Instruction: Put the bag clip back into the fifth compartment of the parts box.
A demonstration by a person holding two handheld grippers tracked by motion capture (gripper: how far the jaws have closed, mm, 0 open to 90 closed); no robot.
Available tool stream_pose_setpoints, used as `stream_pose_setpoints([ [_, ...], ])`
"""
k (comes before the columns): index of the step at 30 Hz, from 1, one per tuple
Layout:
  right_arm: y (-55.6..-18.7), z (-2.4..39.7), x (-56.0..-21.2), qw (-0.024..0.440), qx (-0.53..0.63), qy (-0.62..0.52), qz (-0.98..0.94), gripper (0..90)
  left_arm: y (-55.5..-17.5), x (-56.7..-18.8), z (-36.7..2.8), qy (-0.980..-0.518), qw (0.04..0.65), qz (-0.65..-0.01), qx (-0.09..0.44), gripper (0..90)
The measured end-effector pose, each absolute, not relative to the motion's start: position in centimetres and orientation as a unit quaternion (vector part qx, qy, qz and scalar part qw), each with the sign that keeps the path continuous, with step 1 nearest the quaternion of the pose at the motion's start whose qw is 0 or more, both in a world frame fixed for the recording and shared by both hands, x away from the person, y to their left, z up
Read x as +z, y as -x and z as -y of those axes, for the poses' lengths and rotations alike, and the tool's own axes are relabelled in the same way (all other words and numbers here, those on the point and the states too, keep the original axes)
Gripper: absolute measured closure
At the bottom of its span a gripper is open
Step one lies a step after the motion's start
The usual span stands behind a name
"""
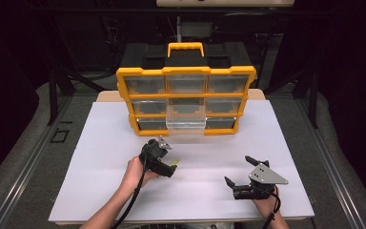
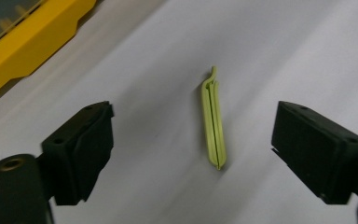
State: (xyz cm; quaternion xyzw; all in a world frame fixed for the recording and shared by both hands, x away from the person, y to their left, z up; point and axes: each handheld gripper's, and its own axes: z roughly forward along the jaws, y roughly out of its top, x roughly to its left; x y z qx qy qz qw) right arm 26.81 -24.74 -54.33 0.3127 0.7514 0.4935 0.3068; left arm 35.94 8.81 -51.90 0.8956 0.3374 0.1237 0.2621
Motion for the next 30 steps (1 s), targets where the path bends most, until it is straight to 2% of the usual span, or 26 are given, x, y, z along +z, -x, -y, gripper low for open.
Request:
stream_pose_setpoints([
  [2,-26.8,24.8,-54.3,0.307,0.494,-0.312,-0.751,0.4,-36.0,-52.0,-8.6,-0.898,0.256,-0.335,0.126,16.8],
  [3,-26.8,24.8,-54.3,0.308,0.493,-0.312,-0.752,0.4,-36.1,-52.0,-8.6,-0.899,0.256,-0.334,0.124,23.8],
  [4,-26.8,24.8,-54.3,0.308,0.493,-0.312,-0.752,0.4,-36.1,-52.0,-8.5,-0.900,0.256,-0.330,0.122,23.8],
  [17,-26.8,24.7,-54.3,0.306,0.490,-0.312,-0.754,0.6,-36.7,-52.7,-7.4,-0.914,0.235,-0.314,0.102,52.6],
  [22,-26.8,24.7,-54.3,0.307,0.490,-0.311,-0.754,0.7,-37.1,-53.1,-7.5,-0.912,0.236,-0.322,0.092,60.1],
  [30,-26.8,24.7,-54.3,0.308,0.488,-0.311,-0.755,0.8,-37.3,-53.5,-7.5,-0.916,0.227,-0.322,0.074,67.3],
])
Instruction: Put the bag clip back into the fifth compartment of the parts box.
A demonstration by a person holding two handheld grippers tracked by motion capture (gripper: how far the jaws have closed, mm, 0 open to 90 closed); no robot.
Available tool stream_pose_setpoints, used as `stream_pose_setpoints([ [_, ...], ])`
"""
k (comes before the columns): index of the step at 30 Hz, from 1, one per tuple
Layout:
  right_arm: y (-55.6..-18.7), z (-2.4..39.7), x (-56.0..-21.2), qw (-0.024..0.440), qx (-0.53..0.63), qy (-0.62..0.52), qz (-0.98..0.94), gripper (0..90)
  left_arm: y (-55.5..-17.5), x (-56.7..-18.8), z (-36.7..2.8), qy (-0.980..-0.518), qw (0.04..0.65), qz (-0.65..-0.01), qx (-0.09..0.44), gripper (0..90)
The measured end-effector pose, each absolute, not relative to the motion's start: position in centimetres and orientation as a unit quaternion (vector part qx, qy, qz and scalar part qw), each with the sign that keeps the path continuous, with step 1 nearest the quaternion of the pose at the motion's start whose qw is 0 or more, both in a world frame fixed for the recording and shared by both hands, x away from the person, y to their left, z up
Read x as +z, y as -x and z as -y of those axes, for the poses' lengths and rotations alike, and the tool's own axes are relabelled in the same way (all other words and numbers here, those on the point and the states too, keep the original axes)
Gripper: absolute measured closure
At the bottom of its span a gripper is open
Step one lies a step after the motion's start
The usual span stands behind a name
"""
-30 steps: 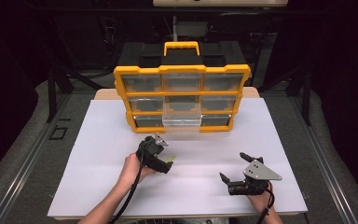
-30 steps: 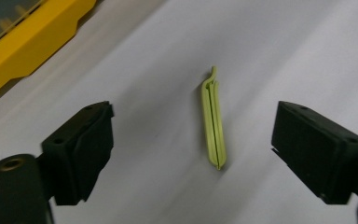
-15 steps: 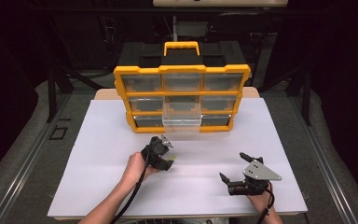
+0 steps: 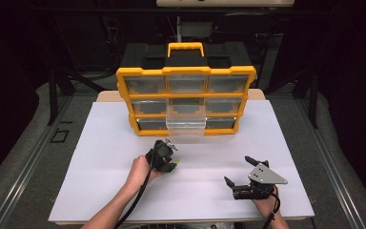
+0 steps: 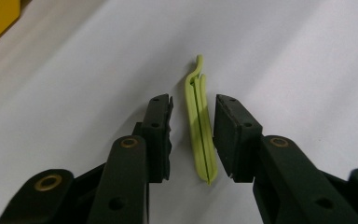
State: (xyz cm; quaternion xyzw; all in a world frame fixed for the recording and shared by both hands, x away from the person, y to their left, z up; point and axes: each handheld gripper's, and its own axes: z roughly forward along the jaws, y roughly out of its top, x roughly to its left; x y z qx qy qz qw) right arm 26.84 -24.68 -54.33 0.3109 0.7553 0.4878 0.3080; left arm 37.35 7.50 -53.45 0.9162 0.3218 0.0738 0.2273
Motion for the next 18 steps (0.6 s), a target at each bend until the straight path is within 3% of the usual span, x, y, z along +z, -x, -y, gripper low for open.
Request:
stream_pose_setpoints([
  [10,-26.9,24.5,-54.4,0.308,0.485,-0.312,-0.757,1.0,-37.2,-53.6,-6.8,-0.917,0.223,-0.323,0.070,79.4],
  [18,-26.8,24.6,-54.3,0.307,0.487,-0.310,-0.756,2.1,-37.4,-53.2,-6.4,-0.923,0.202,-0.322,0.064,80.2],
])
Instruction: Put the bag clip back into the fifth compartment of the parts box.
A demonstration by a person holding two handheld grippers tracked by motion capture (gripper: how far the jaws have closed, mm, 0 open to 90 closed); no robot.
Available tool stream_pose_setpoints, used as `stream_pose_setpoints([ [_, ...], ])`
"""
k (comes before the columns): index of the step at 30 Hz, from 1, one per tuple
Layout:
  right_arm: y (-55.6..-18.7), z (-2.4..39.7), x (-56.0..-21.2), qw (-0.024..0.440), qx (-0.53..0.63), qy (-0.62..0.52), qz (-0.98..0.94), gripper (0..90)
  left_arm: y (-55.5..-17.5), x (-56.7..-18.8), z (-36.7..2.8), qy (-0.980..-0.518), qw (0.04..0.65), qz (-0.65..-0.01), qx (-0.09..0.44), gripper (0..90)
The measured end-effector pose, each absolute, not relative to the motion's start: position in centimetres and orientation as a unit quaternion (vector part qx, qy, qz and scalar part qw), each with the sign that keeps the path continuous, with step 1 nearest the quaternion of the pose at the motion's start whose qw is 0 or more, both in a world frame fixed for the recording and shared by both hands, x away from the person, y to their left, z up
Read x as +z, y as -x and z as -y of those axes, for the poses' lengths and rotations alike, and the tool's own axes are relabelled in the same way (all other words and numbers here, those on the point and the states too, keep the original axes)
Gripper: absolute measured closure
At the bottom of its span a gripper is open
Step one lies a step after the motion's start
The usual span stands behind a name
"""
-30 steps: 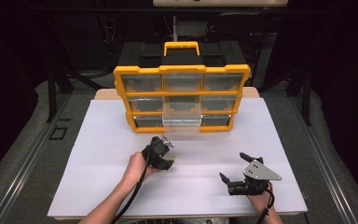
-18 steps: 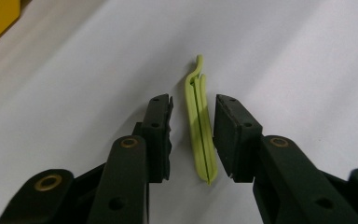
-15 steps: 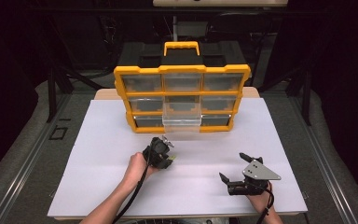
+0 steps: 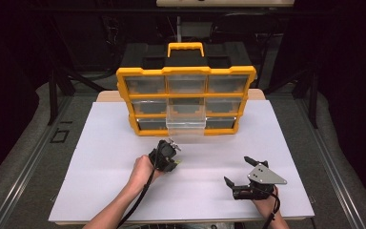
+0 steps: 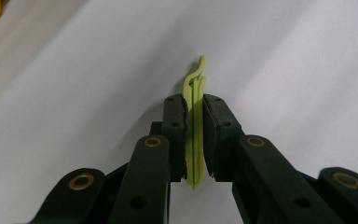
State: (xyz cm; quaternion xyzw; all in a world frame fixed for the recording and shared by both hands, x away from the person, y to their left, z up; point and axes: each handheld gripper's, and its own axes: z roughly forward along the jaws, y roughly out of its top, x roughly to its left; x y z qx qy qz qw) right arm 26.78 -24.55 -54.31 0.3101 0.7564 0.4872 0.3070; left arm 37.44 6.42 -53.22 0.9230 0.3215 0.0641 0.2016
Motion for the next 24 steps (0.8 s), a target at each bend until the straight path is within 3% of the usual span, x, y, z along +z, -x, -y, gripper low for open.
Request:
stream_pose_setpoints([
  [24,-26.8,24.5,-54.4,0.305,0.484,-0.312,-0.759,2.0,-37.7,-51.0,-8.5,-0.930,0.200,-0.303,0.063,80.3],
])
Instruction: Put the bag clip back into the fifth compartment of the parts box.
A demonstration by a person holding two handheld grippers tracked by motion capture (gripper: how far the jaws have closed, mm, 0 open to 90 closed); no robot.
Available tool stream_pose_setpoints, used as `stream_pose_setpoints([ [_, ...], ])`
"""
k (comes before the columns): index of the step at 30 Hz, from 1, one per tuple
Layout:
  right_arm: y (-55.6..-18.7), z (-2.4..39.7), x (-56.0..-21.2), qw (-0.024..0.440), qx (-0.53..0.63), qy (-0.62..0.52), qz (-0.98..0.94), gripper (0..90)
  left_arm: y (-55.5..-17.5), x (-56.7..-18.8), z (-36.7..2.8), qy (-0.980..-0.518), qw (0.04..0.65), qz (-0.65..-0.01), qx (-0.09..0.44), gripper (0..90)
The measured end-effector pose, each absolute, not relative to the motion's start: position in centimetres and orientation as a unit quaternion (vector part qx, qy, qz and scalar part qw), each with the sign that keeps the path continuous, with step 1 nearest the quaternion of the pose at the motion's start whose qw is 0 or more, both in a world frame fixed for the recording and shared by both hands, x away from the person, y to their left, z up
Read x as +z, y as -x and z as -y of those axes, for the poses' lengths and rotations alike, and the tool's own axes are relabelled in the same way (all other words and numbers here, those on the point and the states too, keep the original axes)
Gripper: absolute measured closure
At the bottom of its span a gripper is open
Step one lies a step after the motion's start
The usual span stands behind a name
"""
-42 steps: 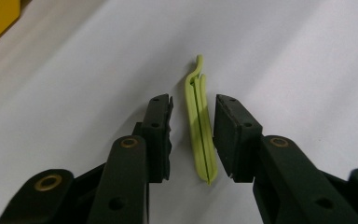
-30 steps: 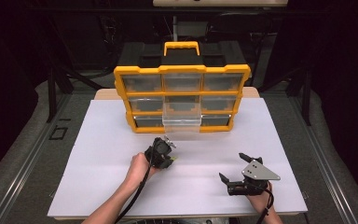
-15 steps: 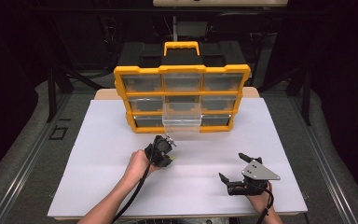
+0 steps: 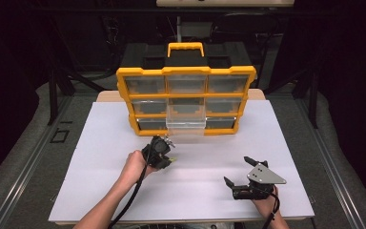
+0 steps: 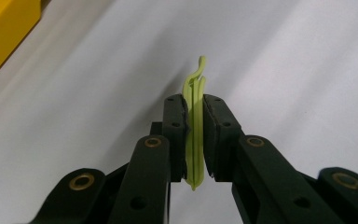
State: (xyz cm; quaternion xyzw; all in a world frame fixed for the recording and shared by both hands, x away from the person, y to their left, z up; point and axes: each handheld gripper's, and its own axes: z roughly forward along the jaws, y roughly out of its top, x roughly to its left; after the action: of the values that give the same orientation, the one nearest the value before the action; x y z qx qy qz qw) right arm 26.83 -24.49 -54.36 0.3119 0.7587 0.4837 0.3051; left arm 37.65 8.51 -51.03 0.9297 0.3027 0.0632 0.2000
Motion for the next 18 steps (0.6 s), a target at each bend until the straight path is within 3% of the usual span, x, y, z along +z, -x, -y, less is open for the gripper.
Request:
stream_pose_setpoints([
  [18,-26.9,24.5,-54.4,0.305,0.482,-0.313,-0.759,2.0,-38.3,-50.5,-11.3,-0.926,0.198,-0.316,0.066,80.3],
])
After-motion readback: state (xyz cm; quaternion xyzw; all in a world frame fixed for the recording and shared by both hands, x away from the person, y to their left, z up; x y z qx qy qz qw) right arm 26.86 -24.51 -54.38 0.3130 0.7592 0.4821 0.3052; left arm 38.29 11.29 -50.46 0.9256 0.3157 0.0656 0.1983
